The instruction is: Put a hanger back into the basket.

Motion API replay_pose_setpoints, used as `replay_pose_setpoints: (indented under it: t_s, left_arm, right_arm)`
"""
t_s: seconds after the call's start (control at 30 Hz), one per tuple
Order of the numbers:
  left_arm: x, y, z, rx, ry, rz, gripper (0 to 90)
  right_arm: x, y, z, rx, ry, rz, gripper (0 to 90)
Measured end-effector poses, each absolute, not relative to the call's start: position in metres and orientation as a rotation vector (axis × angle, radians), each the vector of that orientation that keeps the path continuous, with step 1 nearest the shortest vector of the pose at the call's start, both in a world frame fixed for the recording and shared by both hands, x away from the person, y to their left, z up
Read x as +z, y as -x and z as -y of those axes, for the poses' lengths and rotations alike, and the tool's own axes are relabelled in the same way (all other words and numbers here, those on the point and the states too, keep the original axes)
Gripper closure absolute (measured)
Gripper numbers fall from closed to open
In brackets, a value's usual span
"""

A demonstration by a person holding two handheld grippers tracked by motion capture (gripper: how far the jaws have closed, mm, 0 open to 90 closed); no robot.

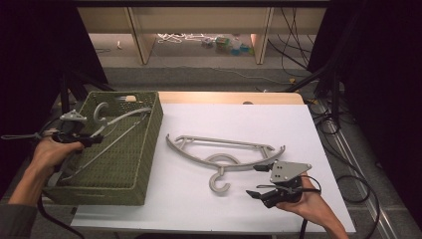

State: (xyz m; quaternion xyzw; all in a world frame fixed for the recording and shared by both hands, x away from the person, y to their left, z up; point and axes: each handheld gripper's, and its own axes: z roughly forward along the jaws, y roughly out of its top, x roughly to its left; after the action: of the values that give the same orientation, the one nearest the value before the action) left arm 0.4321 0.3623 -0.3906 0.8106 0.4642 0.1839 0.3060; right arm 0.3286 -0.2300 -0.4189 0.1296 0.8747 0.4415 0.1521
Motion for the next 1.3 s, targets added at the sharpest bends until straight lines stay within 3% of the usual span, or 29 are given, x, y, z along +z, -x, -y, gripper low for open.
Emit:
replay_pose_setpoints:
  t_s: [0.17, 0.4, 0.53, 0.8, 0.93, 1.0, 1.07, 1.3]
  left_arm:
    - [-0.396, -0.438, -0.368, 0.483, -2.195, -1.306, 77.9]
    - [-0.404, -0.437, -0.38, 0.474, -2.132, -1.381, 75.0]
    - [-0.403, -0.438, -0.384, 0.53, -2.128, -1.429, 70.0]
    - [-0.399, -0.435, -0.398, 0.592, -2.091, -1.502, 70.2]
    - [-0.395, -0.43, -0.401, 0.633, -2.03, -1.532, 62.2]
    - [-0.39, -0.425, -0.4, 0.635, -1.993, -1.512, 61.8]
    - [-0.381, -0.417, -0.398, 0.653, -1.974, -1.477, 53.3]
    - [-0.345, -0.383, -0.382, 0.729, -1.814, -1.374, 43.8]
  right_arm:
    - [-0.419, -0.328, 0.231, 1.265, -0.365, -2.513, 24.3]
    - [-0.42, -0.328, 0.232, 1.271, -0.375, -2.511, 24.2]
    - [-0.419, -0.328, 0.231, 1.268, -0.37, -2.514, 24.0]
    - [-0.419, -0.328, 0.232, 1.275, -0.379, -2.507, 23.9]
    - [-0.419, -0.328, 0.231, 1.274, -0.376, -2.504, 23.5]
    - [-0.419, -0.328, 0.231, 1.276, -0.377, -2.501, 23.4]
    - [-0.419, -0.329, 0.232, 1.283, -0.385, -2.491, 23.3]
    - [-0.419, -0.331, 0.234, 1.297, -0.418, -2.448, 21.7]
